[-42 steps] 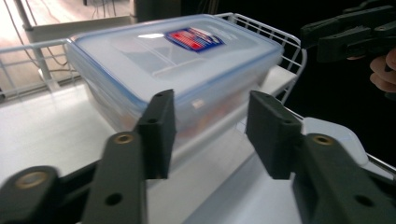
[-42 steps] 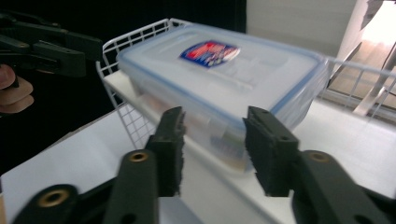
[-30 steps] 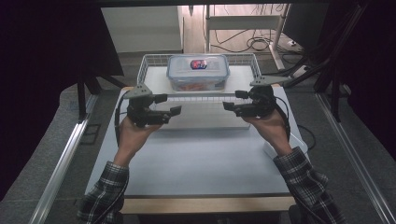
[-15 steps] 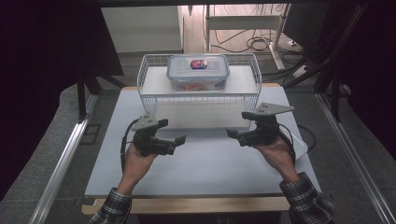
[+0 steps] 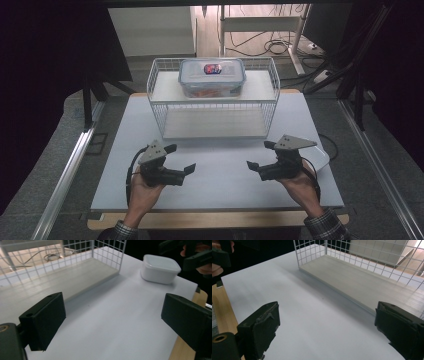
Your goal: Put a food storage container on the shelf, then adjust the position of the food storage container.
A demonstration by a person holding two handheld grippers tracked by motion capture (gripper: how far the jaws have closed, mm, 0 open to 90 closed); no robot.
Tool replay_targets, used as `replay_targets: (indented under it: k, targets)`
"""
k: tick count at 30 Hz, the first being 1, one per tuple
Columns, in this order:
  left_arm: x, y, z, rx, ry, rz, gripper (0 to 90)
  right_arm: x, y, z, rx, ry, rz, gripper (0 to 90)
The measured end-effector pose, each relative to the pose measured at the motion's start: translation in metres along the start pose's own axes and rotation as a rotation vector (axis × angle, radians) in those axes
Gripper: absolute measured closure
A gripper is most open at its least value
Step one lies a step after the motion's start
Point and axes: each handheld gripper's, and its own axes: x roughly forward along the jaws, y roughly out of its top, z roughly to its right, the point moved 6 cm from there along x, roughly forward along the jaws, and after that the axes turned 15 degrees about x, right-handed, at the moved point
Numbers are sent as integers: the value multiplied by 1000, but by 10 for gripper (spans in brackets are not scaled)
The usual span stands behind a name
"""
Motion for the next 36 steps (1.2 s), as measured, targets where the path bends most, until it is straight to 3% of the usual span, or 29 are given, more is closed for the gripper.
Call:
replay_targets:
  k: [4, 8, 14, 24, 25, 26, 30, 31, 33, 34, 36]
  targets:
    - [6, -20, 8, 12, -15, -34, 30, 3, -15, -2, -9, -12, -2, 61]
    - [5, -31, 10, 1, -13, -30, 27, 5, -27, -2, 3, -6, 0, 58]
    - [0, -48, 10, 18, 28, -95, 31, 11, -50, 3, 11, -27, -44, 51]
    - [-3, -49, 8, -16, -4, -91, 51, 10, -49, 11, 49, -60, -107, 2]
    - [-2, -49, 9, -18, -9, -93, 51, 6, -46, 16, 66, -91, -117, 14]
    - [-2, -49, 9, -18, -9, -93, 51, 6, -46, 16, 66, -91, -117, 14]
    - [-1, -48, 11, -9, -10, -100, 51, -8, -39, 34, 118, -139, -108, 143]
    - [-1, -49, 10, -9, -8, -103, 56, -19, -33, 47, 133, -189, -75, 279]
    - [-1, -49, 9, -15, -9, -94, 60, -28, -30, 57, 120, -244, -64, 406]
    - [-1, -49, 9, -15, -9, -94, 60, -28, -30, 57, 120, -244, -64, 406]
    - [-3, -49, 8, -26, -12, -79, 61, -36, -28, 69, 113, -272, -67, 538]
